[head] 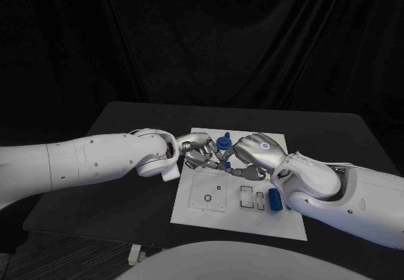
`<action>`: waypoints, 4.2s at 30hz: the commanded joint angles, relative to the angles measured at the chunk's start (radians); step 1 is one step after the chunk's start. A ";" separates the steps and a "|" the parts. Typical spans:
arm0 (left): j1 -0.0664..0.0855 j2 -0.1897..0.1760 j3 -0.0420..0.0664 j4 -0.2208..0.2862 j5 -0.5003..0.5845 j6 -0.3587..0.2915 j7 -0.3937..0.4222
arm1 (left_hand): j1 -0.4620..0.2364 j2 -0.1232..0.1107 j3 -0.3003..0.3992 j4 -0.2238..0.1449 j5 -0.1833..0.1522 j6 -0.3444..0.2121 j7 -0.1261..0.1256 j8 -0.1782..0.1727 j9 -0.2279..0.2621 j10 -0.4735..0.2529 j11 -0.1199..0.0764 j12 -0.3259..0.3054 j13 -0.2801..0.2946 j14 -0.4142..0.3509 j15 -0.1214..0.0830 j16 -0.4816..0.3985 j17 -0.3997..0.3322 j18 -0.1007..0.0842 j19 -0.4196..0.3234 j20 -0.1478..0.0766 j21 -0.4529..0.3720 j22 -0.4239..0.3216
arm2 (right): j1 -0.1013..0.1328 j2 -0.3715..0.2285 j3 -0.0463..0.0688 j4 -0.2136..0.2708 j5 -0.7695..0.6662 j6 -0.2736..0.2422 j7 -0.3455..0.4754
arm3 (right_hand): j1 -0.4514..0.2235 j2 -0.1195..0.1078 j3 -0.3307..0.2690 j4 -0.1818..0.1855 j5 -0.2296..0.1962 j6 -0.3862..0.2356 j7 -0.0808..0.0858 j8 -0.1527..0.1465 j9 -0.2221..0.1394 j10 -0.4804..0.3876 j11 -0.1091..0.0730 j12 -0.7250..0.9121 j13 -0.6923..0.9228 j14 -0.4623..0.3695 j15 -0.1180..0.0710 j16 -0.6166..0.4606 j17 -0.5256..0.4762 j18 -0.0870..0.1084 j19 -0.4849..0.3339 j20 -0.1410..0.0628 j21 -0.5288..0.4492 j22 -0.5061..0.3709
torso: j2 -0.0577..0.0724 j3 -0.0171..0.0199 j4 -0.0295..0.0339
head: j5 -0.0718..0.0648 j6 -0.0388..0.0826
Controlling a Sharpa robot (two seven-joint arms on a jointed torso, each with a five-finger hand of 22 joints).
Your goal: Assemble the parts on the task board
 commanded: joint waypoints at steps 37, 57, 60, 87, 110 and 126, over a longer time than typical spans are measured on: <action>-0.009 0.007 0.001 -0.008 0.013 -0.047 -0.052 | 0.025 0.000 0.194 -0.086 0.008 0.056 -0.025 0.122 0.055 0.045 -0.032 0.019 0.180 0.078 -0.032 0.014 0.219 0.006 0.006 -0.031 0.017 0.184 | -0.009 -0.027 0.000 0.018 -0.105 0.027 -0.007 | 0.003 -0.001 -0.007 0.015 -0.114 -0.114 -0.001 -0.076 -0.022 0.106 -0.011 0.004 0.263 0.099 -0.004 -0.006 0.234 -0.003 0.096 -0.001 -0.012 0.257 | 0.000 0.0001 -0.0005 | 0.008 0.000; -0.003 -0.019 0.002 0.010 -0.001 -0.048 -0.197 | -0.064 0.002 0.326 -0.082 -0.027 0.026 -0.025 0.160 0.075 0.027 -0.030 -0.005 0.163 0.069 -0.029 0.002 0.206 0.012 -0.011 -0.027 -0.010 0.176 | -0.004 -0.173 0.000 0.072 -0.119 -0.022 -0.023 | 0.001 0.001 -0.009 0.028 -0.137 -0.127 -0.001 -0.086 -0.029 0.106 -0.012 0.004 0.263 0.098 -0.004 -0.007 0.232 -0.002 0.094 -0.002 -0.016 0.256 | 0.000 0.0005 -0.0004 | -0.005 0.000; 0.012 -0.026 0.002 0.019 -0.004 -0.025 -0.246 | -0.088 -0.016 0.363 -0.090 -0.006 0.028 -0.028 0.173 0.080 0.030 -0.032 0.001 0.167 0.072 -0.031 0.007 0.211 0.011 -0.008 -0.028 -0.004 0.177 | -0.002 -0.187 0.000 0.074 -0.119 -0.016 -0.026 | 0.000 0.002 -0.009 0.030 -0.137 -0.126 -0.001 -0.085 -0.029 0.106 -0.012 0.004 0.263 0.098 -0.004 -0.007 0.232 -0.002 0.094 -0.002 -0.016 0.256 | -0.001 0.0005 -0.0017 | -0.010 0.000; 0.204 0.145 0.002 -0.076 -0.081 0.376 -0.698 | -0.244 -0.032 0.542 -0.138 0.071 0.011 -0.045 0.281 0.181 0.034 -0.048 0.003 0.168 0.081 -0.046 0.018 0.221 0.011 0.001 -0.043 0.002 0.178 | 0.006 -0.256 0.000 0.116 -0.119 0.029 -0.032 | 0.004 0.019 0.000 0.044 -0.130 -0.106 -0.005 -0.077 -0.031 0.106 -0.014 0.004 0.263 0.097 -0.005 -0.010 0.226 0.001 0.087 -0.003 -0.027 0.252 | -0.001 0.0043 -0.0032 | -0.046 0.000; 0.200 0.331 0.002 -0.239 -0.240 0.455 -0.737 | -0.361 -0.013 0.611 -0.240 0.072 0.052 -0.061 0.269 0.237 0.071 -0.065 0.056 0.207 0.104 -0.064 0.054 0.261 0.005 0.027 -0.060 0.023 0.184 | 0.011 -0.295 0.000 0.146 -0.119 0.032 -0.035 | 0.001 0.023 0.002 0.051 -0.130 -0.104 -0.007 -0.078 -0.033 0.106 -0.016 0.004 0.263 0.096 -0.006 -0.012 0.223 0.002 0.085 -0.003 -0.031 0.250 | 0.000 0.0014 -0.0002 | -0.050 0.000; 0.166 0.336 0.001 -0.247 -0.333 0.499 -0.749 | -0.419 -0.005 0.646 -0.286 0.071 0.078 -0.069 0.260 0.267 0.078 -0.072 0.068 0.216 0.105 -0.070 0.056 0.263 0.004 0.034 -0.067 0.027 0.186 | 0.012 -0.295 0.000 0.152 -0.119 0.033 -0.037 | 0.000 0.023 0.002 0.052 -0.130 -0.102 -0.009 -0.077 -0.034 0.106 -0.017 0.004 0.263 0.096 -0.007 -0.013 0.221 0.002 0.085 -0.004 -0.032 0.250 | 0.001 0.0010 0.0002 | -0.040 0.000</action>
